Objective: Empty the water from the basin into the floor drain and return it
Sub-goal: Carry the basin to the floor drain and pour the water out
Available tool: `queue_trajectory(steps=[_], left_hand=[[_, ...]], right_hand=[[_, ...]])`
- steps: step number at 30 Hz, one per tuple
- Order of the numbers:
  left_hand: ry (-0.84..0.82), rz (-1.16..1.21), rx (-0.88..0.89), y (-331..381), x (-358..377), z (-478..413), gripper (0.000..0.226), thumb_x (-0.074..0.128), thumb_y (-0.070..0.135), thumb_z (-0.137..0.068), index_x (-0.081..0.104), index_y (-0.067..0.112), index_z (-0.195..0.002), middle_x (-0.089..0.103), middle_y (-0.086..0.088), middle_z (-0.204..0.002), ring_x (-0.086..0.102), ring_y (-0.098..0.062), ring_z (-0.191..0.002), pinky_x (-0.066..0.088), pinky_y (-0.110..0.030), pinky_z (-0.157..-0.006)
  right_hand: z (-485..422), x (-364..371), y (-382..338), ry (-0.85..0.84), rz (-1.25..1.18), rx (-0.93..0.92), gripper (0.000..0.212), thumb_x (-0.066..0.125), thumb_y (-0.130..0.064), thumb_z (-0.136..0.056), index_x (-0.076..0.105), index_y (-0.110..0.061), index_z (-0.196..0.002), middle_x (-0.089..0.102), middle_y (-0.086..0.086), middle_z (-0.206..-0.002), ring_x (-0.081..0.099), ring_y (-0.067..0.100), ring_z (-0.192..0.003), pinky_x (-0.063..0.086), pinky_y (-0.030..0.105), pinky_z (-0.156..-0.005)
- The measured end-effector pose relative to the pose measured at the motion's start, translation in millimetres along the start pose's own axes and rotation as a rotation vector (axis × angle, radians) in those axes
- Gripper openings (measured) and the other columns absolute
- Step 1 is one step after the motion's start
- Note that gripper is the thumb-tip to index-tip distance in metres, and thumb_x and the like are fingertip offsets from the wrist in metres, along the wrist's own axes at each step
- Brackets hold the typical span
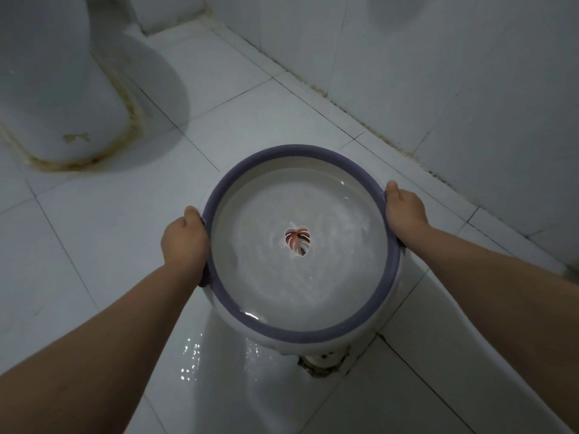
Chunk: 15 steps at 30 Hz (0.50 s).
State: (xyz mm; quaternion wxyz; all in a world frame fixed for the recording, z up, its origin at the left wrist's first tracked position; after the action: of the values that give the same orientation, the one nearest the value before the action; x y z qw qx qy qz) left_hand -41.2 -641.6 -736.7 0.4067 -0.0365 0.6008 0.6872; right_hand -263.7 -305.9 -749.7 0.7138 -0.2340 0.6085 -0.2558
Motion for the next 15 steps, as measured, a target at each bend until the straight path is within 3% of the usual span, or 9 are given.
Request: queue_trajectory(steps=[4,9,12,15], left_hand=[[0.002,-0.002,0.027,4.3,0.1,-2.5,0.044,0.027,0.026,-0.092,0.043,0.01,-0.055,0.045,-0.01,-0.059,0.043,-0.025,-0.061,0.037,-0.038,-0.066],[0.008,-0.006,0.039,1.9,0.2,-4.1,0.044,0.027,0.025,-0.093,0.042,0.01,-0.054,0.044,-0.009,-0.058,0.04,-0.022,-0.056,0.035,-0.035,-0.063],[0.007,-0.002,0.029,1.5,0.2,-5.2,0.044,0.027,0.027,-0.093,0.042,0.011,-0.054,0.044,-0.009,-0.058,0.04,-0.021,-0.055,0.035,-0.034,-0.057],[0.007,-0.006,0.039,1.7,1.1,-6.5,0.045,0.026,0.026,-0.093,0.042,0.011,-0.054,0.045,-0.008,-0.059,0.044,-0.028,-0.062,0.038,-0.039,-0.066]], right_hand=[[-0.5,4.0,4.5,0.006,-0.023,0.021,0.053,0.019,-0.041,-0.096,0.052,-0.012,-0.065,0.053,0.01,-0.072,0.048,0.021,-0.063,0.033,0.031,-0.067],[-4.0,6.0,2.7,0.006,-0.018,0.01,0.053,0.018,-0.042,-0.096,0.054,-0.009,-0.074,0.049,0.006,-0.067,0.047,0.024,-0.067,0.032,0.031,-0.067],[-5.2,7.5,2.3,0.001,-0.021,0.008,0.054,0.018,-0.041,-0.096,0.05,-0.014,-0.063,0.048,0.003,-0.062,0.047,0.022,-0.063,0.032,0.03,-0.063],[-5.5,5.5,0.1,0.01,-0.028,-0.017,0.052,0.019,-0.04,-0.097,0.044,-0.019,-0.057,0.047,0.002,-0.062,0.045,0.02,-0.061,0.031,0.03,-0.064]])
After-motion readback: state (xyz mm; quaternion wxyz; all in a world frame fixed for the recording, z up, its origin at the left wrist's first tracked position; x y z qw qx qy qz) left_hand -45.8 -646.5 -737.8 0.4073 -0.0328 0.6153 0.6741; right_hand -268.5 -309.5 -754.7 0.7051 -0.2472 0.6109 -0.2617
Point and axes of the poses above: each hand's wrist, its own z-axis away from the middle knuckle, its own x-axis out of the palm, y = z × x, the point moved 8 cm from there along -z, towards the middle knuckle
